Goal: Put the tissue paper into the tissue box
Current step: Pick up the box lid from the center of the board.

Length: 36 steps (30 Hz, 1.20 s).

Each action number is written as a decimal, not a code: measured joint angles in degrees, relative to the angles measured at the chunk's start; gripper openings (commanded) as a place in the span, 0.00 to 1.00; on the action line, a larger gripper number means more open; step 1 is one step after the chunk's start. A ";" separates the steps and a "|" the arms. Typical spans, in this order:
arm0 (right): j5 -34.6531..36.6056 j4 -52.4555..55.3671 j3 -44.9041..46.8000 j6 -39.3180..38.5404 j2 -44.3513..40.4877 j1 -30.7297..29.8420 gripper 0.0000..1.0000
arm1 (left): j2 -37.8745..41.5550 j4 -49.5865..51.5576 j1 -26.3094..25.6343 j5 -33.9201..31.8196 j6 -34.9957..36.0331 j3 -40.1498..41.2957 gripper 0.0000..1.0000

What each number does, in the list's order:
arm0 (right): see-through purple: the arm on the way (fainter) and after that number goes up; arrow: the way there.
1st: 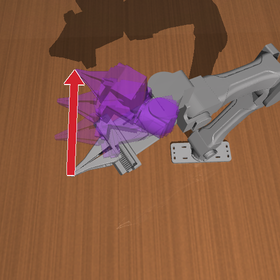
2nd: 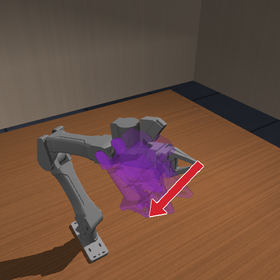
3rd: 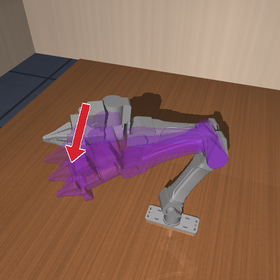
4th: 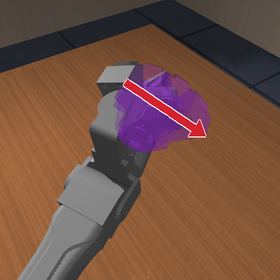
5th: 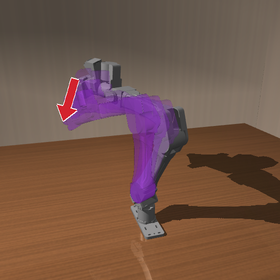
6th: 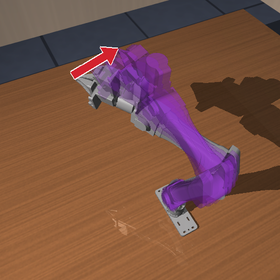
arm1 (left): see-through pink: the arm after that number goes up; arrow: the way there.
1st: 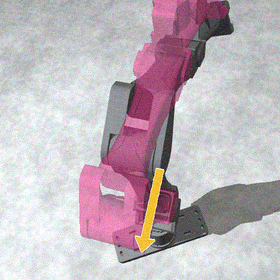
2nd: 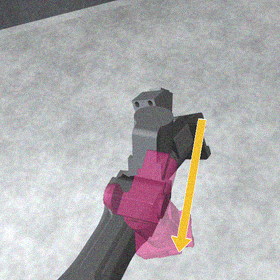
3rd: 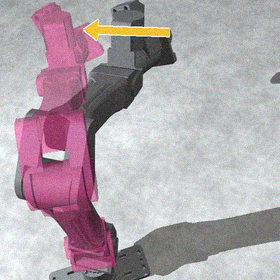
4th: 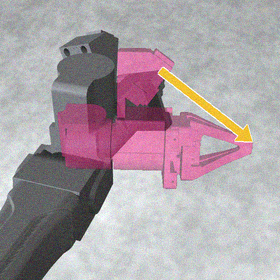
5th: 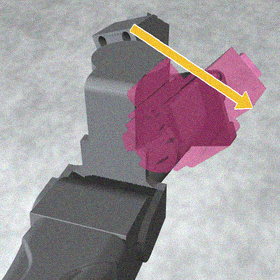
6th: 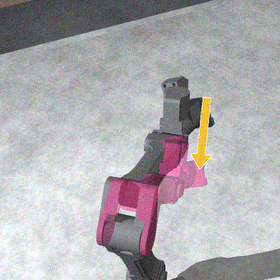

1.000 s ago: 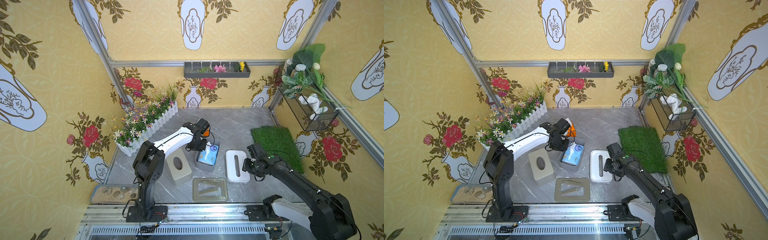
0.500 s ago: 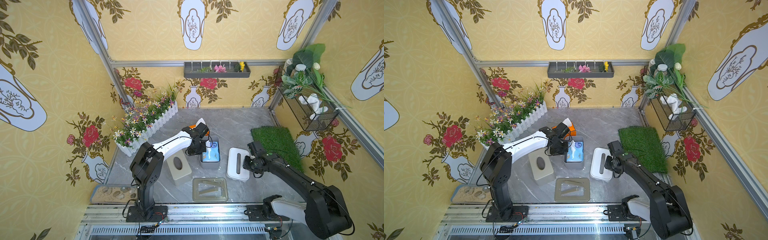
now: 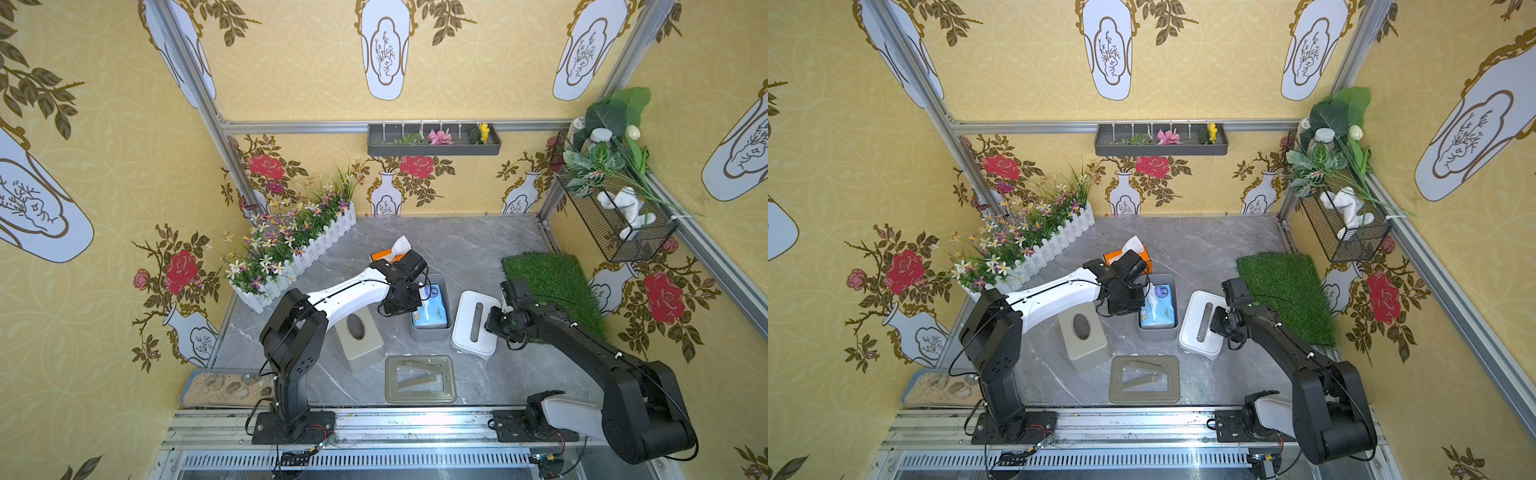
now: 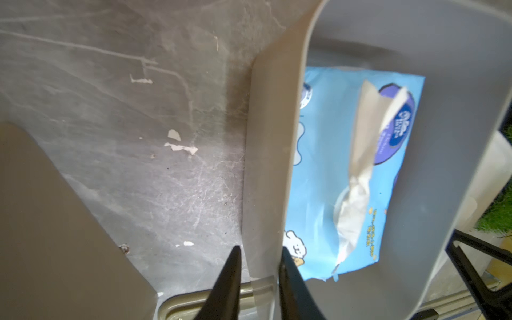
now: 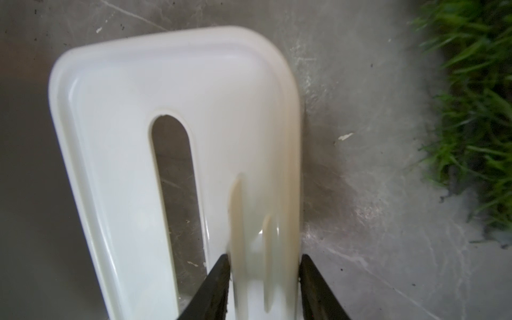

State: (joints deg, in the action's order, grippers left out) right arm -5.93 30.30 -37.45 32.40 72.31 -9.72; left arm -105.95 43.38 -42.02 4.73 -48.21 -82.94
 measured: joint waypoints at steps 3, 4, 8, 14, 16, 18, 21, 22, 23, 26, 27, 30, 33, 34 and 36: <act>-0.26 -0.24 -0.39 -0.31 0.94 0.07 0.44 | 1.62 1.07 0.00 -2.16 0.55 -1.57 0.41; -0.35 -0.22 -0.52 -0.42 1.22 0.09 0.42 | 2.08 1.42 0.00 -2.82 0.87 -2.21 0.42; -0.50 -0.98 -0.85 -1.05 1.79 0.15 0.25 | 2.86 2.51 0.00 -5.01 2.64 -5.16 0.44; -0.63 -1.55 -1.51 -1.38 1.81 0.04 0.19 | -1.36 4.31 -0.11 -5.79 5.35 -11.69 0.45; -0.33 -1.36 -1.70 -1.60 1.70 0.04 0.19 | -3.78 5.31 -0.26 -5.81 6.23 -14.43 0.47; 0.09 -0.70 -1.95 -1.77 1.44 0.07 0.18 | -5.60 6.23 -0.44 -5.84 6.86 -16.50 0.47; 0.59 0.50 -2.27 -2.12 0.68 0.07 0.18 | -7.61 7.98 -0.61 -6.34 7.54 -18.75 0.47; 0.96 0.96 -2.40 -2.25 0.31 0.07 0.18 | -8.20 8.50 -0.59 -6.45 7.78 -19.37 0.48; 1.25 1.40 -2.56 -2.25 -0.04 0.04 0.18 | -8.83 9.05 -0.57 -6.71 8.00 -19.96 0.48; 1.77 2.54 -3.15 -2.49 -0.92 0.07 0.18 | -10.49 10.93 -0.57 -7.19 8.66 -21.77 0.49; 1.77 2.86 -3.32 -2.49 -1.22 0.07 0.18 | -11.04 11.37 -0.57 -7.37 9.03 -22.36 0.49; 1.84 3.13 -3.56 -2.49 -1.77 0.07 0.17 | -12.31 12.44 -0.57 -7.61 9.42 -23.65 0.50; 1.86 3.26 -3.63 -2.64 -1.88 0.07 0.17 | -13.07 13.20 -0.61 -7.78 9.62 -24.79 0.50; 1.86 3.37 -3.63 -2.64 -1.90 0.07 0.17 | -13.25 13.27 -0.61 -7.78 9.64 -25.11 0.50; 1.99 3.69 -3.50 -2.64 -2.10 0.07 0.17 | -13.66 13.66 -0.68 -7.76 9.86 -25.88 0.50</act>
State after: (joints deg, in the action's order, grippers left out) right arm -3.95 34.00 -40.95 29.76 70.22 -9.65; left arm -119.61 57.04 -42.70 -3.03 -38.35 -108.81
